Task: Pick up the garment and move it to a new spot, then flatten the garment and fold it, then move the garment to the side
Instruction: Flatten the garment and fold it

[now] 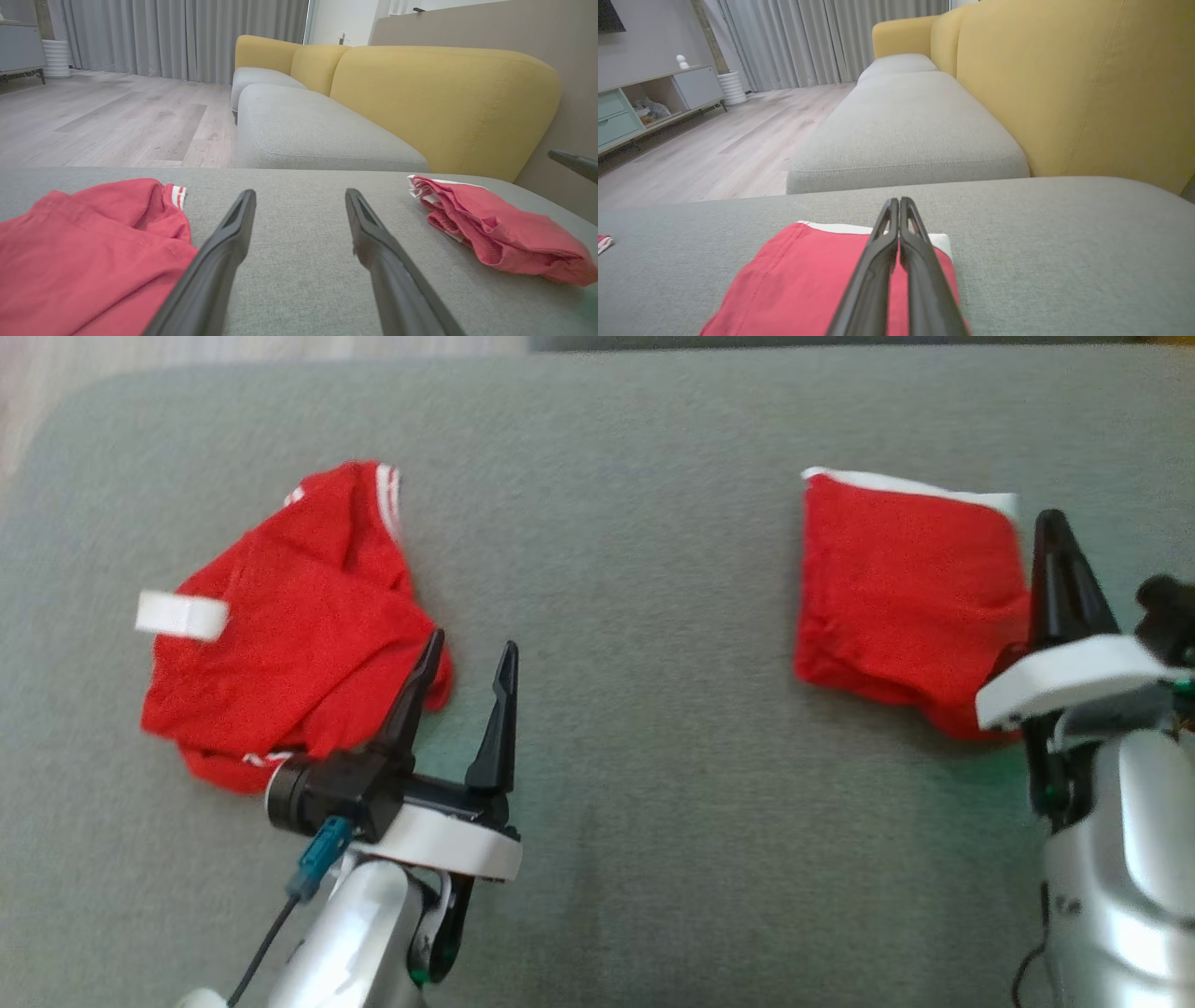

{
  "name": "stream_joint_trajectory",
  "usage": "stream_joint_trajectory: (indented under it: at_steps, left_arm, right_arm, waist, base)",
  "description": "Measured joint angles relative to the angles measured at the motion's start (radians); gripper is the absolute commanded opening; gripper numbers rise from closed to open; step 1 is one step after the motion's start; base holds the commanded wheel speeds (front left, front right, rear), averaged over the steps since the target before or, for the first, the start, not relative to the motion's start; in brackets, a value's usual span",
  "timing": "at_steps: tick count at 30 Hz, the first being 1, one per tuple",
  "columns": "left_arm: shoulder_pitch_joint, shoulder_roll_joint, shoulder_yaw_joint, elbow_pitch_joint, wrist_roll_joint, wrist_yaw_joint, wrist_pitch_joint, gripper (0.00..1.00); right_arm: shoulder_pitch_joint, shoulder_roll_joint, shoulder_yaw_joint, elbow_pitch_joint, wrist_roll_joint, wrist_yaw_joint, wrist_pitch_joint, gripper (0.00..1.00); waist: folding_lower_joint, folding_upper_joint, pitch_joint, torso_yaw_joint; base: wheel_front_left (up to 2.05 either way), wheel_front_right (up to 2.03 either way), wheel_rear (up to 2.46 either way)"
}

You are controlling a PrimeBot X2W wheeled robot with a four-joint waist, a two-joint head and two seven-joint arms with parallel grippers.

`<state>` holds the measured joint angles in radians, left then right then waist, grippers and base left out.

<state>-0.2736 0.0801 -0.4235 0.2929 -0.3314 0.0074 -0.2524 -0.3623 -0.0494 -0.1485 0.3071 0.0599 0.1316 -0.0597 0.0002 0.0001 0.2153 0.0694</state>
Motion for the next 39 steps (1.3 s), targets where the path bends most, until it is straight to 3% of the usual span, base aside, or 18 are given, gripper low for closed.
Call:
stream_joint_trajectory:
  at_steps: [4,9,15,20,30,39]
  left_arm:
    - [-0.019,-0.01,0.0,0.001,0.009,-0.009,0.0,1.0]
    - [-0.037,-0.018,0.0,0.004,0.016,-0.017,0.0,1.0]
    - [-0.038,-0.024,0.002,0.011,0.025,-0.018,0.0,1.0]
    - [-0.038,-0.026,0.005,0.016,0.027,-0.018,0.0,1.0]
    - [-0.049,-0.029,0.005,0.016,0.033,-0.021,0.0,1.0]
    - [-0.046,-0.03,0.014,0.017,0.033,-0.024,0.0,1.0]
  right_arm:
    - [-0.084,0.0,-0.068,0.127,-0.004,0.0,0.031,0.0]
    - [-0.163,-0.001,-0.173,0.301,-0.092,0.0,0.04,0.0]
    - [-0.207,-0.002,-0.178,0.444,-0.16,0.0,0.014,0.0]
    - [-0.288,-0.005,-0.081,0.473,-0.148,0.0,-0.084,0.0]
    - [-0.321,-0.014,0.176,0.663,-0.06,0.0,-0.043,0.0]
    - [-0.335,-0.016,0.197,0.697,-0.026,0.0,-0.138,0.0]
  waist:
    - [0.0001,0.0,0.037,0.043]
    - [0.0,0.0,0.064,0.088]
    - [-0.0001,0.0,0.076,0.103]
    - [-0.0001,0.0,0.063,0.089]
    - [-0.0002,0.0,0.064,0.087]
    - [-0.0002,-0.0001,0.023,0.067]
  base:
    - [0.0,0.0,0.0]
    - [0.0,0.0,0.0]
    - [0.0,0.0,0.0]
    - [0.0,0.0,0.0]
    - [0.0,0.0,0.0]
    - [0.0,0.0,0.0]
